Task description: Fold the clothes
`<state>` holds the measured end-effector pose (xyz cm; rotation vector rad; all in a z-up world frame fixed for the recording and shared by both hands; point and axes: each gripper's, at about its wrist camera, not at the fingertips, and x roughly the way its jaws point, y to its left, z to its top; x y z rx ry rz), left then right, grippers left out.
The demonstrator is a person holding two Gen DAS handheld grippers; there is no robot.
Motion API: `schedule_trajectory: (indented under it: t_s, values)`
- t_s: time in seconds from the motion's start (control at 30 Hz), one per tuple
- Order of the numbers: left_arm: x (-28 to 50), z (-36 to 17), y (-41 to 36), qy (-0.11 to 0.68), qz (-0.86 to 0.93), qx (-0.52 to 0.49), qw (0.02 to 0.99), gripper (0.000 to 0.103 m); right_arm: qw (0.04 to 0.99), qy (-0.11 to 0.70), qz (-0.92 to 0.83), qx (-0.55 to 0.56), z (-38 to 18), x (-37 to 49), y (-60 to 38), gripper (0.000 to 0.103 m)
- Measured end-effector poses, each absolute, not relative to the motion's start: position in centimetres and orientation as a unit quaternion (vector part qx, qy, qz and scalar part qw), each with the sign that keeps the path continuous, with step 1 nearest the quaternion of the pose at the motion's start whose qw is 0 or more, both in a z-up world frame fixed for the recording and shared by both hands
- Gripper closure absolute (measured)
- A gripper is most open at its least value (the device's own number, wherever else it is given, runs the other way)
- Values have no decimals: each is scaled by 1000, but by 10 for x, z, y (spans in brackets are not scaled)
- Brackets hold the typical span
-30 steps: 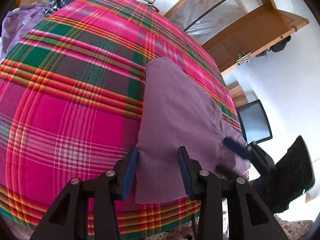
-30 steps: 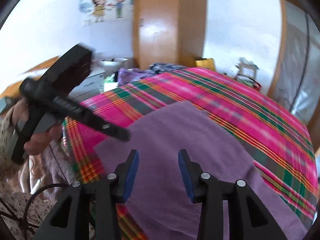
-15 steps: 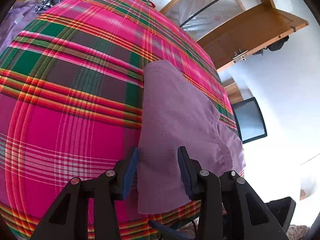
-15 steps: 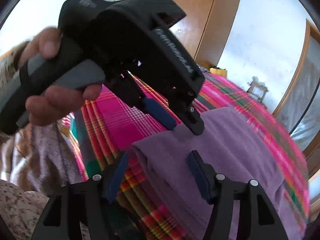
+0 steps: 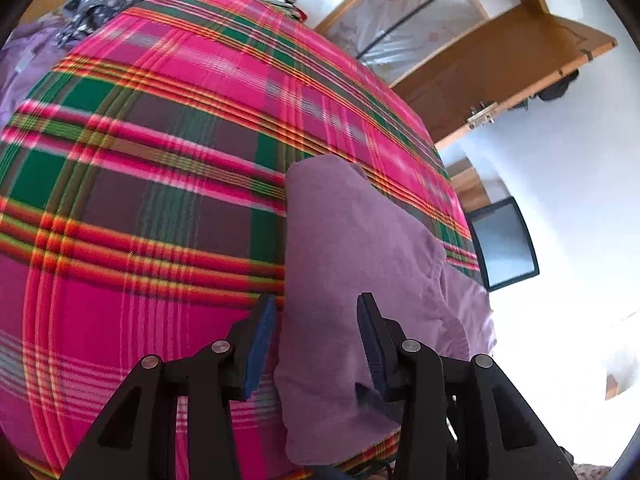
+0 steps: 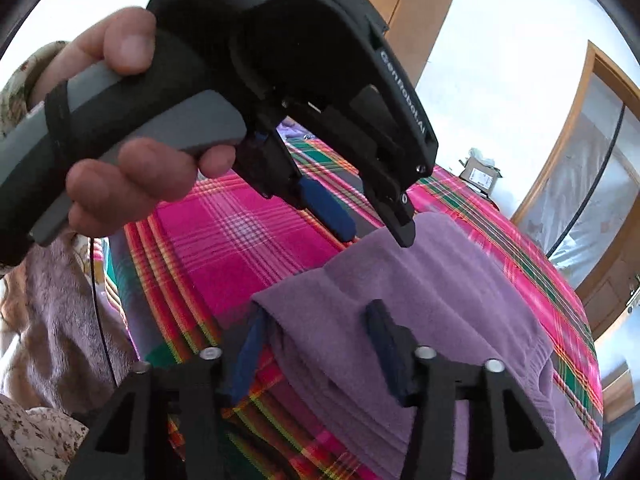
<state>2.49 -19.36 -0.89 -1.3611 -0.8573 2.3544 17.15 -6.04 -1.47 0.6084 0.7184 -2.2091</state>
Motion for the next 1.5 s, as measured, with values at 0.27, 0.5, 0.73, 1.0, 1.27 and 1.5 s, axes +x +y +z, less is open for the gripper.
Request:
schedule_trajectory:
  t_s: [0.27,0.5,0.73,1.0,1.27,1.5]
  values:
    - [19,-12,-193,-291,812,-486,143,59,358,241,-874,221,-4,175,-53,95]
    - [16,-15,-193,-288,807,-497,137,59,360,224,-879,218,-1,180,-47,97]
    - [17,-17,-183,-274,798,-514,153,59,362,216,-876,234,-3,180,-48,89]
    - [31,-12,-187,-271,796,-519,153,59,378,235,-868,221,-4,194,-64,58]
    - [38,-17,-194,-294,783,-524,161,59,347,297,-861,223,-23,199,-97,56]
    - [41,-16,-198,-302,780,-522,166,59,326,292,-868,234,-20,193,-106,70]
